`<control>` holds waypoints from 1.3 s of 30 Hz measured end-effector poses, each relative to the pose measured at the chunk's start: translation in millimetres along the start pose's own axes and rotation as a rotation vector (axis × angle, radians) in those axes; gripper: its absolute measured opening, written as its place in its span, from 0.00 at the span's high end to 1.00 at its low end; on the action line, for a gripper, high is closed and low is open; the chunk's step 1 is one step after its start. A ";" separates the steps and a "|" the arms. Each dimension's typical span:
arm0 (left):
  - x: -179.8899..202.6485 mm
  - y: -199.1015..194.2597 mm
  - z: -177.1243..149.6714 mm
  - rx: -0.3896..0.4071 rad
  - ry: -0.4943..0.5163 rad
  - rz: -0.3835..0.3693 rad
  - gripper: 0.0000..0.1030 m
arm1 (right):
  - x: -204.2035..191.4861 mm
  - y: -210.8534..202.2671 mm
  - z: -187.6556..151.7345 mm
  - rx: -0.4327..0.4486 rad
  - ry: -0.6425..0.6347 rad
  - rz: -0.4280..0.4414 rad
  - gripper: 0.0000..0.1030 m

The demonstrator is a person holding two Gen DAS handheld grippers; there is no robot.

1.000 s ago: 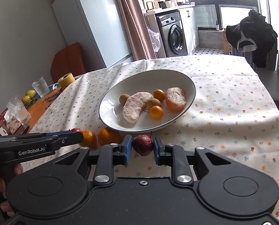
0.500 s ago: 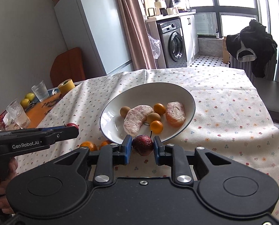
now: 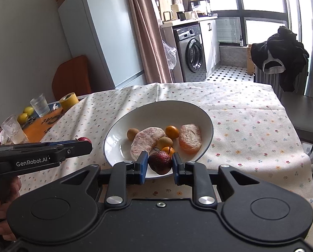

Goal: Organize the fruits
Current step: 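Lower the red fruit into the bowl with the right tool while the left releases its red fruit there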

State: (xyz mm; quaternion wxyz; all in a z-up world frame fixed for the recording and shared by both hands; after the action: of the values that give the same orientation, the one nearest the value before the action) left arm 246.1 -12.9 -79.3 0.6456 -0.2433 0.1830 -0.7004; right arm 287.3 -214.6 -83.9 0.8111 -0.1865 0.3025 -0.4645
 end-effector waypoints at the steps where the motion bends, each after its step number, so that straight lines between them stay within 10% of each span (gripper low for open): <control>1: 0.7 2.6 0.7 -0.001 0.000 -0.002 0.79 | 0.9 1.0 0.7 -0.001 0.000 -0.001 0.78; 20: 6.2 45.5 0.3 -0.054 -0.018 -0.022 0.79 | 11.9 25.7 3.4 -0.020 0.024 -0.009 0.78; 39: -44.9 14.8 -17.7 -0.048 -0.110 0.077 0.49 | 6.0 33.1 6.1 -0.009 0.033 -0.006 0.78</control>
State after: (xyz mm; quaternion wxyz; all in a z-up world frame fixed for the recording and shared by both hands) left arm 250.1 29.1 -106.9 0.6750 -0.2897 0.1733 -0.6560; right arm 314.9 -203.1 -100.5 0.8037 -0.1835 0.3174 -0.4686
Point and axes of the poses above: each gripper's, at about its wrist camera, not at the fingertips, and y roughly the way its jaws point, x to its right, z to its top, the point moved 5 cm from there along y, roughly the way its jaws point, and after that the axes turned 7 degrees about y, right-handed, at the moved point
